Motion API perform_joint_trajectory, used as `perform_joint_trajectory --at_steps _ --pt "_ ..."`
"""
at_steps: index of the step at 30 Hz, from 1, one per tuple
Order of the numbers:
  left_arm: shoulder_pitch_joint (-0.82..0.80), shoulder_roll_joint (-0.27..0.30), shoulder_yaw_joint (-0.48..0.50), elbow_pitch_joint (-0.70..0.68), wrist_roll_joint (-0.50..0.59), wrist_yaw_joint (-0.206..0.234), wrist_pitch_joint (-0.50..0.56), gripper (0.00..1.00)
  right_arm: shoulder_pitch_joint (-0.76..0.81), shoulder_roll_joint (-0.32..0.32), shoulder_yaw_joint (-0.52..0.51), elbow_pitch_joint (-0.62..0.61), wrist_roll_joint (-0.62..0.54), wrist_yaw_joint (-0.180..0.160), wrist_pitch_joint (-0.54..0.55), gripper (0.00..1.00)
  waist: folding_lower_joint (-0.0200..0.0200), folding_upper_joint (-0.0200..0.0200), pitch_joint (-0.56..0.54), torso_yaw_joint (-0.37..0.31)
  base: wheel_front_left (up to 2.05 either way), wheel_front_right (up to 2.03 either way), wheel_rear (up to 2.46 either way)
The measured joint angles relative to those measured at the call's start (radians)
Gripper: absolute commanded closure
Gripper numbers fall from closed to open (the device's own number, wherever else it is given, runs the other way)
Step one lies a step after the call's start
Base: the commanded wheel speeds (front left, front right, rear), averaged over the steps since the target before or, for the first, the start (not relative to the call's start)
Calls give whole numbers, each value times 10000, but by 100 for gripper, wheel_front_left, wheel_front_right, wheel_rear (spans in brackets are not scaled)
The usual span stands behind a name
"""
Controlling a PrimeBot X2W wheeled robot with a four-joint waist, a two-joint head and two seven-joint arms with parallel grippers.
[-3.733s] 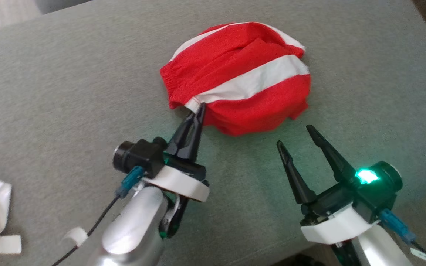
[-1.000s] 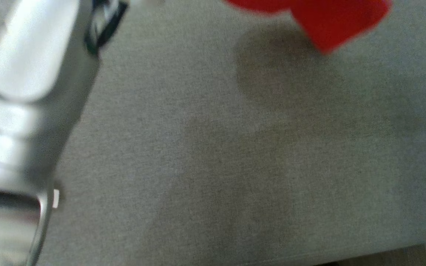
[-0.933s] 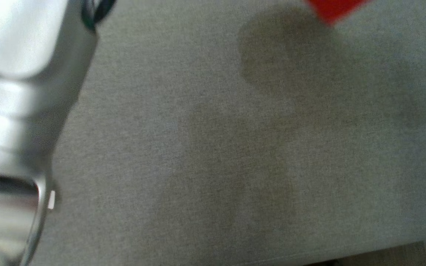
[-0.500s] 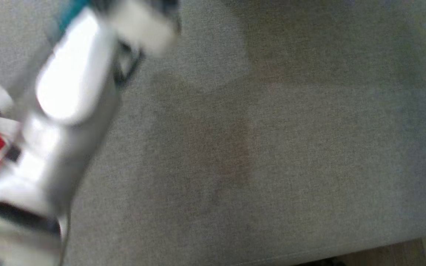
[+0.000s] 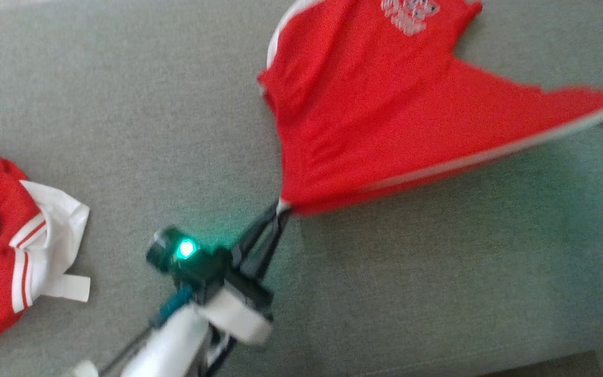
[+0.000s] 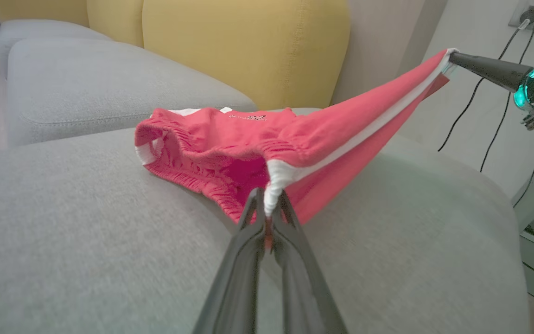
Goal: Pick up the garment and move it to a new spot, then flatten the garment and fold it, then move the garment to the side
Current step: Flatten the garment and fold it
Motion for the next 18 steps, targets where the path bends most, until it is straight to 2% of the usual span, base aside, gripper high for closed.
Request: perform_joint_trajectory --at_steps 5,6,11,18 --pt "1516 94 -4 -686 291 182 2 100 2322 786 -1248 -1043 -94 0 10 100 0 0 -534 -77 0 0 0" --pt "1516 94 -4 -686 291 182 2 100 2322 786 -1248 -1043 -94 0 10 100 0 0 -534 -77 0 0 0" --pt "2590 343 -40 -1231 293 362 4 100 4233 1057 -2006 -2316 -328 2 261 100 1 0 -745 -21 0 0 0" --pt "2173 209 -56 -1586 94 355 146 100 4173 1440 -2834 -3080 -794 2 1012 100 2 0 -535 400 0 0 0"
